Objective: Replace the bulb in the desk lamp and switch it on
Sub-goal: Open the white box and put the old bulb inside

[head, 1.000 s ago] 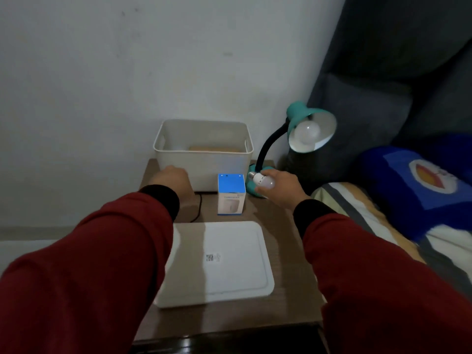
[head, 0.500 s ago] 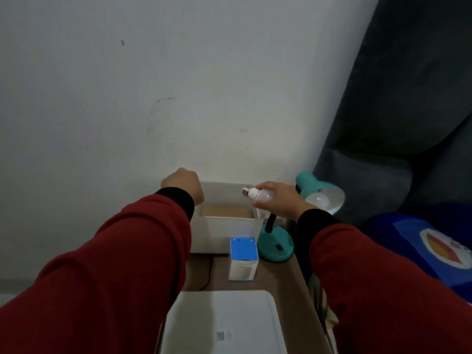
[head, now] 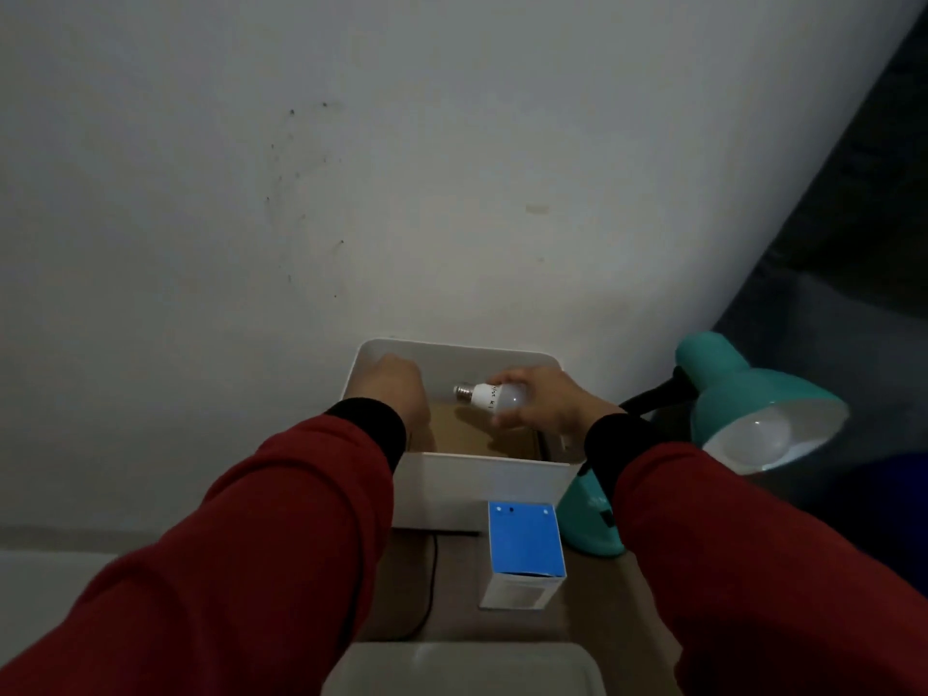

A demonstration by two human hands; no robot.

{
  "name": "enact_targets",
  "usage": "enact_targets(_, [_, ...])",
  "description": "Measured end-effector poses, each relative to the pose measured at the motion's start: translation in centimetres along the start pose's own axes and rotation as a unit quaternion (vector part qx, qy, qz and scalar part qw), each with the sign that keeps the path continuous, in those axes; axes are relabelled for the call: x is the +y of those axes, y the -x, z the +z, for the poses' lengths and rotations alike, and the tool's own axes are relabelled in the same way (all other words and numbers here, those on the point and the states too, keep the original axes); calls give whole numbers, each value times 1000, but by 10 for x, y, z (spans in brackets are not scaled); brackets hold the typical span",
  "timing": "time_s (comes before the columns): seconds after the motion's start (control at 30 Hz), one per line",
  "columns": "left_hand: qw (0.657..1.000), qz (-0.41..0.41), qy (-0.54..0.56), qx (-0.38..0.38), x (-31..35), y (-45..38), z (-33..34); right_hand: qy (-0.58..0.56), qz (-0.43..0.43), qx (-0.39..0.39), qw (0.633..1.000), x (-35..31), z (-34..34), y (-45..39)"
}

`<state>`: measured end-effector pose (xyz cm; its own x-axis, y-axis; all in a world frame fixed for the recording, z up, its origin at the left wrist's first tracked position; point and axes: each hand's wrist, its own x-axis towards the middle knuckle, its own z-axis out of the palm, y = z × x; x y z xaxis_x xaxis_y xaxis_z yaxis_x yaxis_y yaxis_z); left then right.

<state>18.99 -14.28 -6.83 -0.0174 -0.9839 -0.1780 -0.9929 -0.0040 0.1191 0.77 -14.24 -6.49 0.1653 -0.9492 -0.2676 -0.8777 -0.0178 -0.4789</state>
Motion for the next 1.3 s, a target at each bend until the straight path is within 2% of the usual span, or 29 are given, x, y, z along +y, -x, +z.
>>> enact_targets(0.13, [999, -14, 2, -30, -5, -15, 20, 16, 10, -16, 1000, 3, 12, -22])
enact_targets(0.43, [999, -8, -27, -45, -7, -24, 33, 42, 26, -34, 998, 5, 25, -34])
enact_targets(0.67, [999, 5, -29, -35, -1, -11, 16, 162, 31, -36, 986, -8, 9, -23])
enact_targets(0.93, [999, 11, -50, 17, 3, 28, -28, 258, 64, -27, 964, -35, -26, 27])
enact_targets(1.3, [995, 8, -62, 82, 4, 121, -89, 284, 65, 24, 956, -58, -57, 141])
